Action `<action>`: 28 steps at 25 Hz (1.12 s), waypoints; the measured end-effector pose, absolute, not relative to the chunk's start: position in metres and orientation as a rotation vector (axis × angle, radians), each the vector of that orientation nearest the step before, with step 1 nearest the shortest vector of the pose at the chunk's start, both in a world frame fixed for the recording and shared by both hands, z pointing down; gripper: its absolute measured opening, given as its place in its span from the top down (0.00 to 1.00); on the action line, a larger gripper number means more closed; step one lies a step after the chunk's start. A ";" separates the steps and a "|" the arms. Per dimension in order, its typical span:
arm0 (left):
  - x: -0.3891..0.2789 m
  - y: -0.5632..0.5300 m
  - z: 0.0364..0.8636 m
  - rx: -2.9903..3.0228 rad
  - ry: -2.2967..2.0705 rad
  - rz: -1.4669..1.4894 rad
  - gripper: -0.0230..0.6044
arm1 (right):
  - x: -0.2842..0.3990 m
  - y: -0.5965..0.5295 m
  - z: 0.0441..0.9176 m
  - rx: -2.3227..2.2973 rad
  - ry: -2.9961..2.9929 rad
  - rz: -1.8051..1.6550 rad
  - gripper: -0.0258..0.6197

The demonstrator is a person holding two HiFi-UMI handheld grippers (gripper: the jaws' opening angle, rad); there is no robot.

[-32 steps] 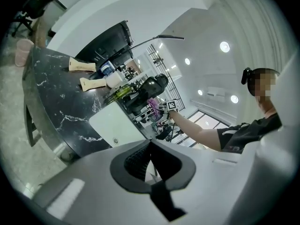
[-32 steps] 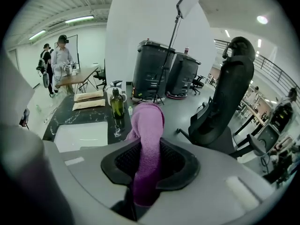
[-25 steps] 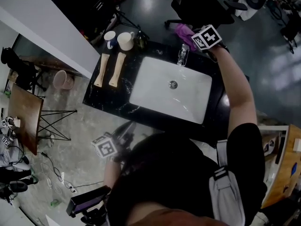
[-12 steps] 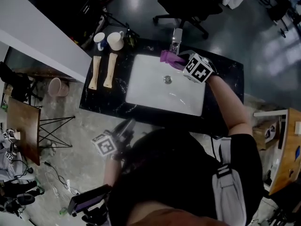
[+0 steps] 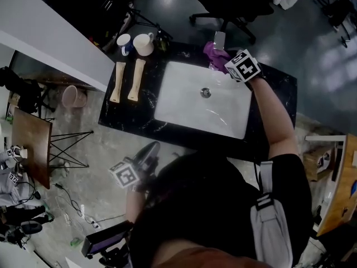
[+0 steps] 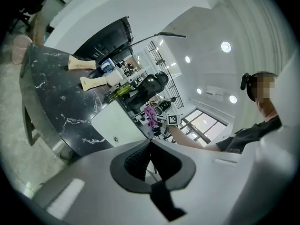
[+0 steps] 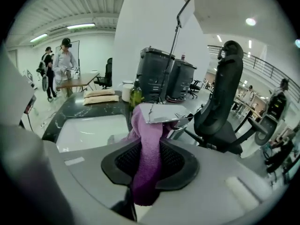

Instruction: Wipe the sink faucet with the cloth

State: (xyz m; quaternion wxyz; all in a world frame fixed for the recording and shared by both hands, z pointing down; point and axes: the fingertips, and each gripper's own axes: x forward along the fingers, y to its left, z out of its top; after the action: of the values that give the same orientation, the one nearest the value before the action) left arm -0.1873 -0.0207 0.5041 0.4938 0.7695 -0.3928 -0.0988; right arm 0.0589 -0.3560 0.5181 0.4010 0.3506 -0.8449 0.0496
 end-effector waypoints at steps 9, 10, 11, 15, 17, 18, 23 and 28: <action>-0.178 -0.028 0.503 1.885 -0.924 -0.219 0.97 | 0.071 -0.387 0.524 0.996 -2.097 0.178 0.81; -0.176 -0.029 0.503 1.891 -0.916 -0.221 0.97 | 0.070 -0.385 0.524 1.002 -2.094 0.180 0.82; -0.173 -0.031 0.502 1.898 -0.907 -0.223 0.97 | 0.070 -0.382 0.524 1.007 -2.094 0.183 0.82; -0.162 -0.033 0.499 1.933 -0.873 -0.203 0.97 | 0.064 -0.354 0.521 0.972 -2.133 0.165 0.82; -0.159 -0.034 0.499 1.945 -0.860 -0.200 0.97 | 0.058 -0.328 0.518 0.917 -2.179 0.150 0.82; -0.158 -0.034 0.499 1.947 -0.854 -0.200 0.97 | 0.054 -0.311 0.518 0.877 -2.206 0.149 0.82; -0.154 -0.033 0.500 1.935 -0.838 -0.194 0.97 | 0.042 -0.241 0.559 0.625 -2.147 0.053 0.82; -0.150 -0.031 0.500 1.920 -0.848 -0.180 0.97 | 0.051 -0.283 0.576 0.736 -2.100 -0.006 0.82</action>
State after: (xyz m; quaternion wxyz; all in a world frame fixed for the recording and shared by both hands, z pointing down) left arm -0.1503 -0.0311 0.5005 0.4949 0.7919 -0.3499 -0.0742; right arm 0.0509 -0.2826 0.5763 0.4425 0.2965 -0.8463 -0.0024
